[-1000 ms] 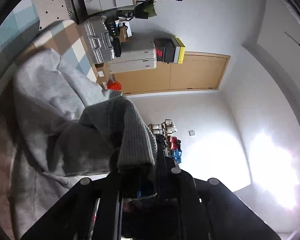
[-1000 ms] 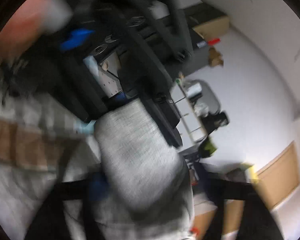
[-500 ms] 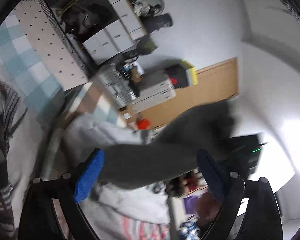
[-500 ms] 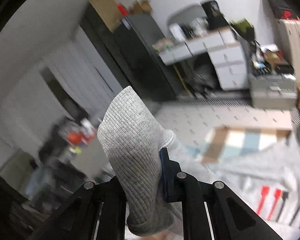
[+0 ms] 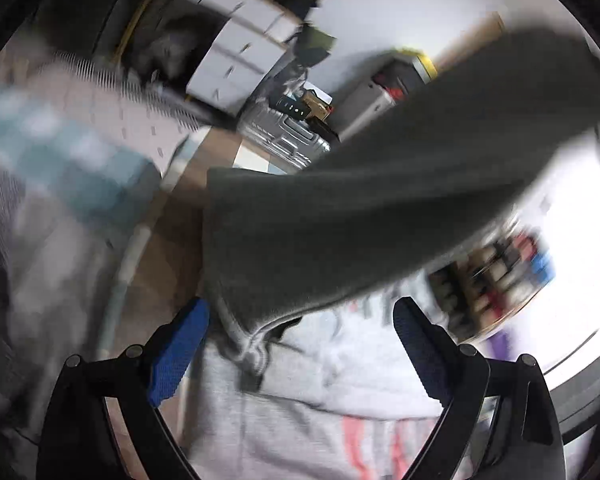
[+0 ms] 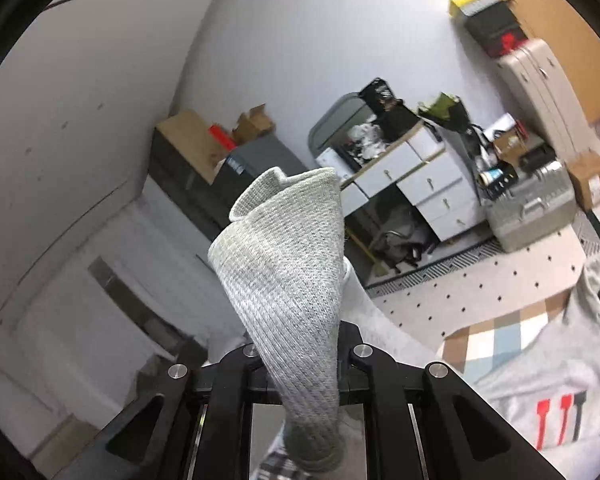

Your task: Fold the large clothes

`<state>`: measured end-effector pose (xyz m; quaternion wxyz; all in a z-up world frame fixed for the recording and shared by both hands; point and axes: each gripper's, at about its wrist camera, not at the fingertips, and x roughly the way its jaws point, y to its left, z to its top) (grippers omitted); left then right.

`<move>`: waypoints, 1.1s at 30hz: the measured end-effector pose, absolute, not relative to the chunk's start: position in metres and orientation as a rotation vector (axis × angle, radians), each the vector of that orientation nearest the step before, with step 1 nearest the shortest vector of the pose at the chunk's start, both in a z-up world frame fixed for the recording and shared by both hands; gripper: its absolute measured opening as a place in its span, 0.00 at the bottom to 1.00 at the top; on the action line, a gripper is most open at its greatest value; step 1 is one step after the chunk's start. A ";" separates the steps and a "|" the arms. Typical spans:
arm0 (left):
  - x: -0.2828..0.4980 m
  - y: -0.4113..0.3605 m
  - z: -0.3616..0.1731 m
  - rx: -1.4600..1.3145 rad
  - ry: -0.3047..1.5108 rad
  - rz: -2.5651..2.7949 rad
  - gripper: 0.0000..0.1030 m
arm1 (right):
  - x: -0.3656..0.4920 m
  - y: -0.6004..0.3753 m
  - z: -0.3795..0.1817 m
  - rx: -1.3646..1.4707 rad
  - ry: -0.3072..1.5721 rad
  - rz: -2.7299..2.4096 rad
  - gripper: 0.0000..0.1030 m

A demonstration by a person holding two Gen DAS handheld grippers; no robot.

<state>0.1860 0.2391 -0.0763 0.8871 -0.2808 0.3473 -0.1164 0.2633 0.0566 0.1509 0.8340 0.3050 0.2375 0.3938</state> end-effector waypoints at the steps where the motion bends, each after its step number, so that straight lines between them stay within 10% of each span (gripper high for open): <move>1: 0.185 0.228 -0.073 -0.515 0.716 -0.245 0.88 | 0.261 0.054 0.154 0.656 0.512 0.835 0.13; 13: 0.221 0.195 -0.081 -0.206 0.668 0.008 0.85 | 0.262 0.042 0.137 0.839 0.649 0.768 0.13; 16: 0.226 0.184 -0.086 -0.124 0.694 -0.013 0.03 | 0.260 0.037 0.138 0.856 0.661 0.757 0.13; 33: 0.152 0.214 -0.075 -0.122 0.555 -0.050 0.01 | 0.224 -0.106 0.102 0.981 0.565 0.602 0.13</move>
